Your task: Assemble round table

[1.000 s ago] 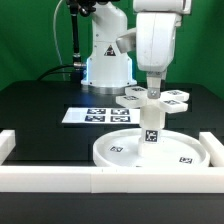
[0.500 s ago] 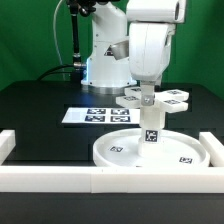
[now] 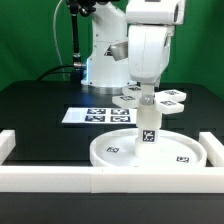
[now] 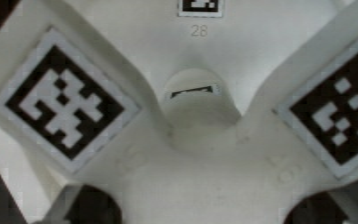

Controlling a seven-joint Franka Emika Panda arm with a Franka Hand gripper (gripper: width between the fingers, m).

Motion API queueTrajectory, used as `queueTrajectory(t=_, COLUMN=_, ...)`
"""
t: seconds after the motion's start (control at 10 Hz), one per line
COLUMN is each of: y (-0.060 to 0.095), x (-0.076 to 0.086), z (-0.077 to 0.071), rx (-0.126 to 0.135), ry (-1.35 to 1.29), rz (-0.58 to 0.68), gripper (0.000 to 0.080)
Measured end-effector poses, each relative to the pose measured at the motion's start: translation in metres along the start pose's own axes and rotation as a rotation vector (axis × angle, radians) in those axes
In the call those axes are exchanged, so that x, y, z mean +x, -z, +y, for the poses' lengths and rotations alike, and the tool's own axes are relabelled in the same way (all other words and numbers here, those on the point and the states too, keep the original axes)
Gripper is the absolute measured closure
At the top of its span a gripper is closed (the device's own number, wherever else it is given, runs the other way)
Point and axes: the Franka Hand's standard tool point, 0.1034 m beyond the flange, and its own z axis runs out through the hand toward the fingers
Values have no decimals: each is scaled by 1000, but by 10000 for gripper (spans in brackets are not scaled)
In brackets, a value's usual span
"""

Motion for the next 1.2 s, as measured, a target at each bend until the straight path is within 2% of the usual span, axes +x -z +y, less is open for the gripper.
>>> queueTrajectory(t=0.4, y=-1, x=0, z=0, rx=1, ry=-342, rz=4, gripper=360)
queueTrajectory(t=0.6, y=-1, x=-1, z=-1, rx=-12, ry=-595, rz=21, gripper=360)
queueTrajectory(t=1.2, y=-1, x=3, z=-3, rx=17, ry=-1175, rz=49, gripper=359)
